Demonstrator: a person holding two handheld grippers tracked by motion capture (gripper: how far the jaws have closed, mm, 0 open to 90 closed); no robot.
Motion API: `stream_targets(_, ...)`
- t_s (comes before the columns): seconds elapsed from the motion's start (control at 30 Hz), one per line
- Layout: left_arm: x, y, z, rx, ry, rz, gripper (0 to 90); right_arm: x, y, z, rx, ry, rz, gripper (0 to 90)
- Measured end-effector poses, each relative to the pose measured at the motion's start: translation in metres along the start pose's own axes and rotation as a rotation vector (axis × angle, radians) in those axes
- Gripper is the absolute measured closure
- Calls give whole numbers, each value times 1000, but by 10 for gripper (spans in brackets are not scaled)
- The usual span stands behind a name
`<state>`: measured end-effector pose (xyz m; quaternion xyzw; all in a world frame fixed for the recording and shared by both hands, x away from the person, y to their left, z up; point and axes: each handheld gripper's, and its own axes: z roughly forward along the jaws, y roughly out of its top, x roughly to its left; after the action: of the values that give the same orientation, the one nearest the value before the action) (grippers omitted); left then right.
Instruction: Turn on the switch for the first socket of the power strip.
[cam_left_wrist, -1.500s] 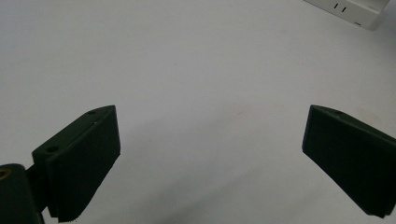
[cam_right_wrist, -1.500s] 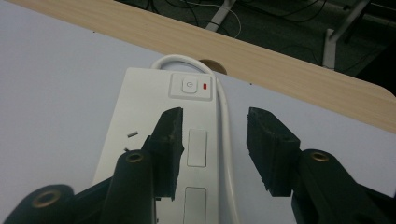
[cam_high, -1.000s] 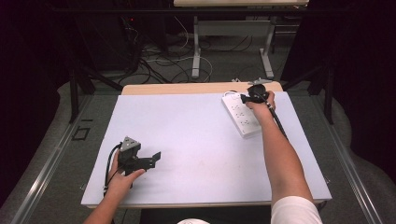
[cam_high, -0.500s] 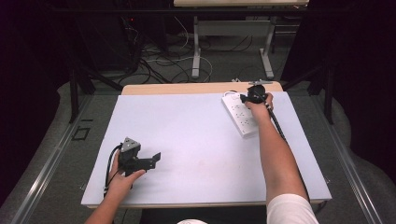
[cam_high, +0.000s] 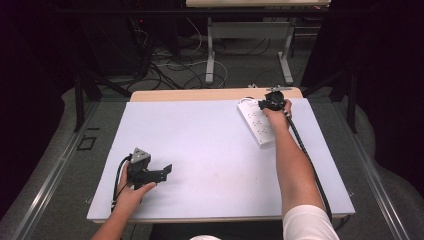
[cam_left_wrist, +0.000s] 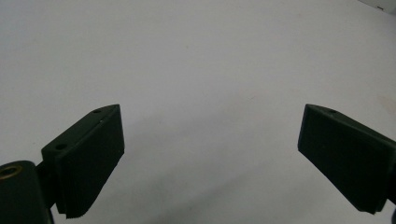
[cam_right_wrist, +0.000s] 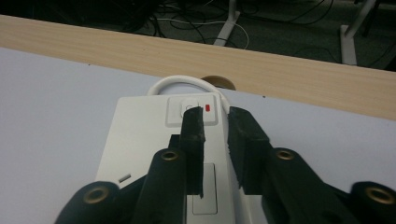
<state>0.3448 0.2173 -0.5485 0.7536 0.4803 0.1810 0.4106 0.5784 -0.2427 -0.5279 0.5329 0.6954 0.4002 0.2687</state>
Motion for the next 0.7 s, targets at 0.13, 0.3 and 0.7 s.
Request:
stream_targets(0.13,0,0,0,-4,0,-11,75,-1,2,1,-5,9,-6,848)
stream_targets(0.3,0,-1,1,4,2,-10,79,-3,-1,4,34,19,-4,900)
stream_targets(0.7,-1,-1,2,8,4,-9,84,-5,-5,9,78,26,26,900)
